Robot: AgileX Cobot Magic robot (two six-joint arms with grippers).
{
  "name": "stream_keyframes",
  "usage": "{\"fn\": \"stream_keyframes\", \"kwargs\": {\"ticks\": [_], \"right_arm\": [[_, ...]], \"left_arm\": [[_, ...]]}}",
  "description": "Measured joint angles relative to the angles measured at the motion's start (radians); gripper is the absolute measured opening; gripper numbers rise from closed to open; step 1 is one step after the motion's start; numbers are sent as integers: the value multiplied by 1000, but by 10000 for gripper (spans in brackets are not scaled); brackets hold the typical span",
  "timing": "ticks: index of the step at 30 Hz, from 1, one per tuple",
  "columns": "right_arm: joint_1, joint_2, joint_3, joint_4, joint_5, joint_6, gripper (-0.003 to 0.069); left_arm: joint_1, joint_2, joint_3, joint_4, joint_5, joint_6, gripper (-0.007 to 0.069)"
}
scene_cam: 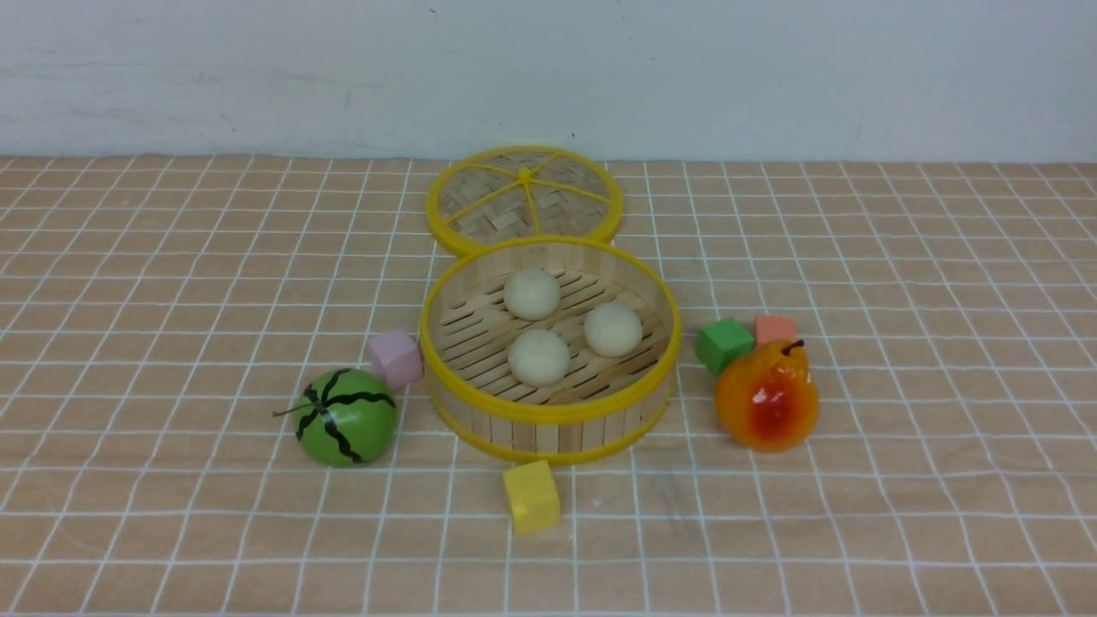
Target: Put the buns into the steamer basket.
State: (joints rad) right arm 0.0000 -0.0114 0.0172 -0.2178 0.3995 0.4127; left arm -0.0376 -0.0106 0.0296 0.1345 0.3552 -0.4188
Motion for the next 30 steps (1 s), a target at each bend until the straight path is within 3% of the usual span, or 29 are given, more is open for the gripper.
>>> {"fn": "stream_keyframes", "kwargs": {"ticks": [30], "right_arm": [[0, 0, 0, 0, 0, 0, 241]], "left_arm": [[0, 0, 1, 0, -2, 2, 48]]}}
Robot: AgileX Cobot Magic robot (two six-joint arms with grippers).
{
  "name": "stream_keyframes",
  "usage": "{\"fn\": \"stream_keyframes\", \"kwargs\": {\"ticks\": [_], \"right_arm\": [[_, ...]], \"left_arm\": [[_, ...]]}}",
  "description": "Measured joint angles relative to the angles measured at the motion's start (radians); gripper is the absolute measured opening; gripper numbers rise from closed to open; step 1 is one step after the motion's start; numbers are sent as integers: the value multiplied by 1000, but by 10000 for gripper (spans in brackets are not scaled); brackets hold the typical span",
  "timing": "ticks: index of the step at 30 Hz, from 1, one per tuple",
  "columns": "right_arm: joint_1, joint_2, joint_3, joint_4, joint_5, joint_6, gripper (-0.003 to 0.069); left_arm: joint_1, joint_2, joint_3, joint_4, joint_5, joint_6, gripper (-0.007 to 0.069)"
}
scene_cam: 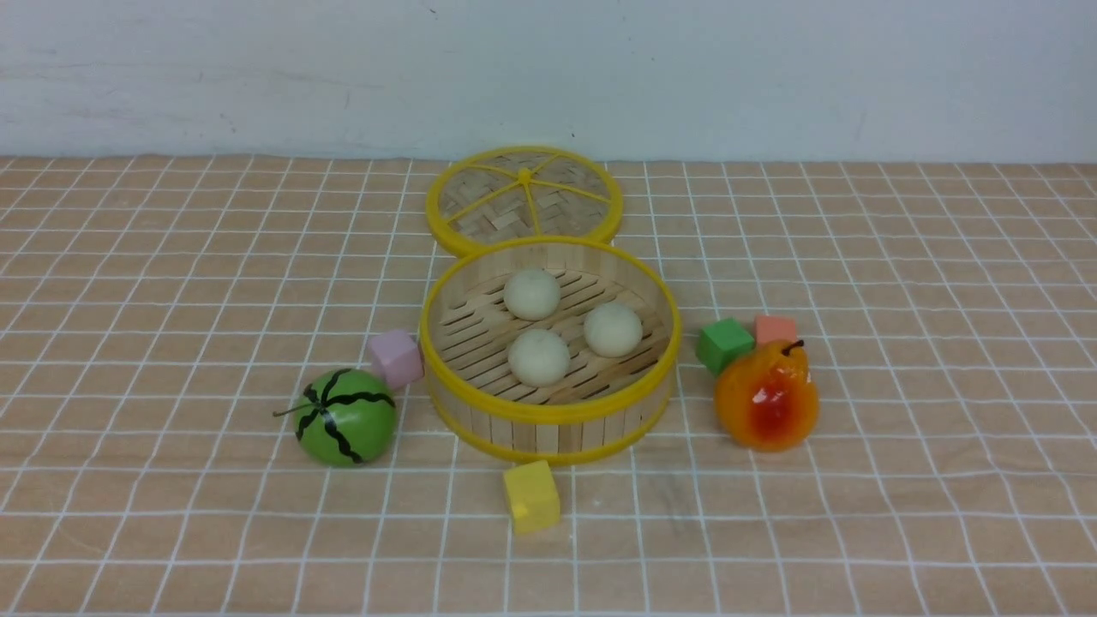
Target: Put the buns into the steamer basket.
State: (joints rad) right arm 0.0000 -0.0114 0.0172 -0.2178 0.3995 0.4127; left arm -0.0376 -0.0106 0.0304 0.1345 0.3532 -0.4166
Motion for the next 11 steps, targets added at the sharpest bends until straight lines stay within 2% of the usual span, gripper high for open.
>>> {"fn": "stream_keyframes", "kwargs": {"ticks": [11], "right_arm": [[0, 0, 0, 0, 0, 0, 241]], "left_arm": [[0, 0, 0, 0, 0, 0, 60]]}}
